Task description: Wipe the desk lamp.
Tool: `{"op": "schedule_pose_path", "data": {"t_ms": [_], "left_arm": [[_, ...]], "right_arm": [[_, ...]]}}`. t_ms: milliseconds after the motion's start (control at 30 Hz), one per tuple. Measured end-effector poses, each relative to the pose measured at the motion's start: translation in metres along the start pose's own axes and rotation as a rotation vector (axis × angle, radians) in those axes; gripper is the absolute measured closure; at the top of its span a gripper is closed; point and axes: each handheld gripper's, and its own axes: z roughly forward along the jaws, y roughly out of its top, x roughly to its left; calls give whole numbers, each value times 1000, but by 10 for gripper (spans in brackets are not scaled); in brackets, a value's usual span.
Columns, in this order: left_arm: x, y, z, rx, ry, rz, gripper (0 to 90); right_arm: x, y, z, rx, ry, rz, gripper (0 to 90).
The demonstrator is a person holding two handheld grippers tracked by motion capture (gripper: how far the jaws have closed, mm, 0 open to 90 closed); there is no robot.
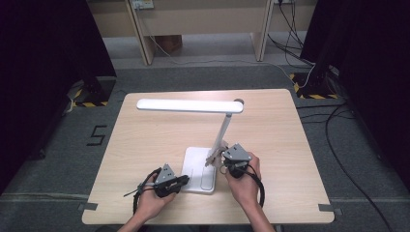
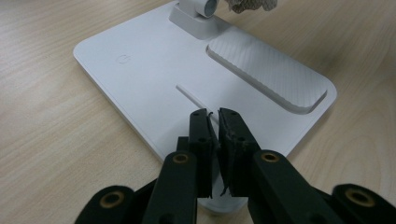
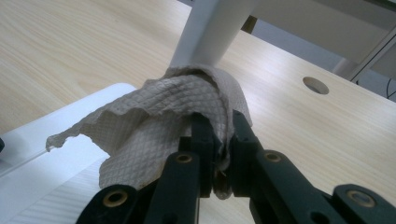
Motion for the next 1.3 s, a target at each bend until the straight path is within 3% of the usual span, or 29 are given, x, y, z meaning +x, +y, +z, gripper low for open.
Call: {"op": "schedule_pose_path", "data": {"t_ms": [1300], "left_arm": [[0, 0, 0, 0, 0, 4, 828]], "right_arm": [[10, -26, 39, 94, 41, 18, 837]]}}
